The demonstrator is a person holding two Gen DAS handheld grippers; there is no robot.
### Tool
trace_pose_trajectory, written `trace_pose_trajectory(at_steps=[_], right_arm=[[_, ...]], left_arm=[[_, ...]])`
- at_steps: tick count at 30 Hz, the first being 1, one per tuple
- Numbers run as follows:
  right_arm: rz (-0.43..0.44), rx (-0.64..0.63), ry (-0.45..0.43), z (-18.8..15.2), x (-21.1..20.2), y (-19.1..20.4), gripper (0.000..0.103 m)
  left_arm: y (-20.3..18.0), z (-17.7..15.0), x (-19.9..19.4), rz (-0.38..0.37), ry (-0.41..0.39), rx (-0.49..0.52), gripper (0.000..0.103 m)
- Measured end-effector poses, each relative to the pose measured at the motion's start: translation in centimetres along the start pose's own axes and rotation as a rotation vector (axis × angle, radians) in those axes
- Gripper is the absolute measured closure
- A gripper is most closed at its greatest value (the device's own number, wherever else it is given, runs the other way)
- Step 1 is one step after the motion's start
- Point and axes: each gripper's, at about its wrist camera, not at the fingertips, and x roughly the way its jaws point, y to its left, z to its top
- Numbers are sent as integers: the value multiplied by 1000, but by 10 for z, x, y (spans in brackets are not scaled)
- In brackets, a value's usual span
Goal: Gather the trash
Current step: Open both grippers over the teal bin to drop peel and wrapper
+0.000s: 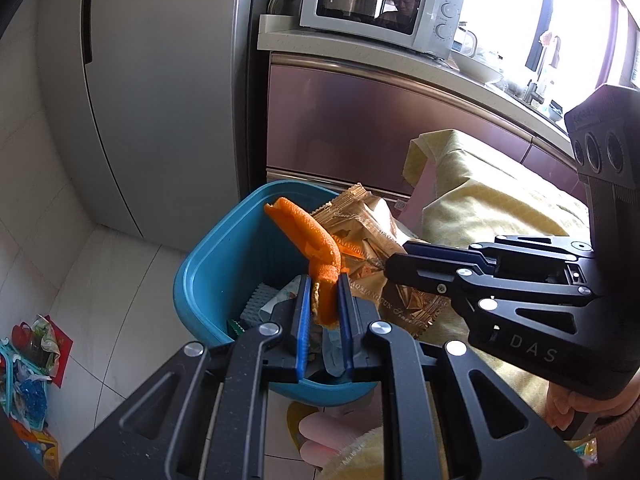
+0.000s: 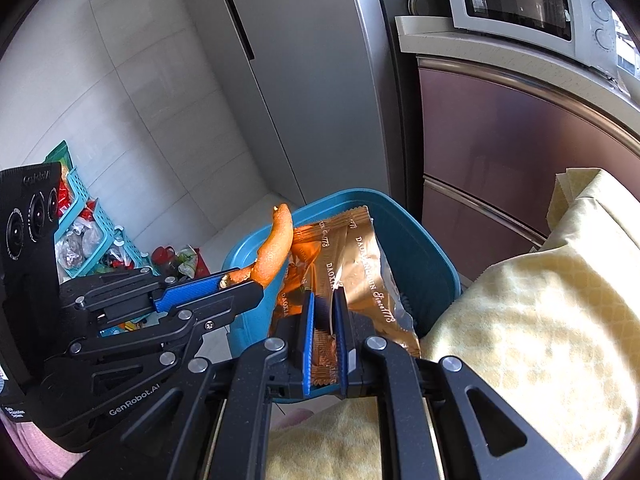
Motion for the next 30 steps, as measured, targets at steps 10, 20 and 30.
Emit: trace_pose_trajectory(at_steps=[10, 20, 30], right_arm=[[-1, -3, 31, 3, 14, 5, 94], [15, 19, 50, 4, 22, 4, 94], [26, 64, 23, -7, 6, -11, 86]], left_arm=[[6, -1, 9, -1, 18, -24, 89], [15, -3, 22, -1, 37, -53, 89], [9, -8, 6, 12, -19, -40, 69]])
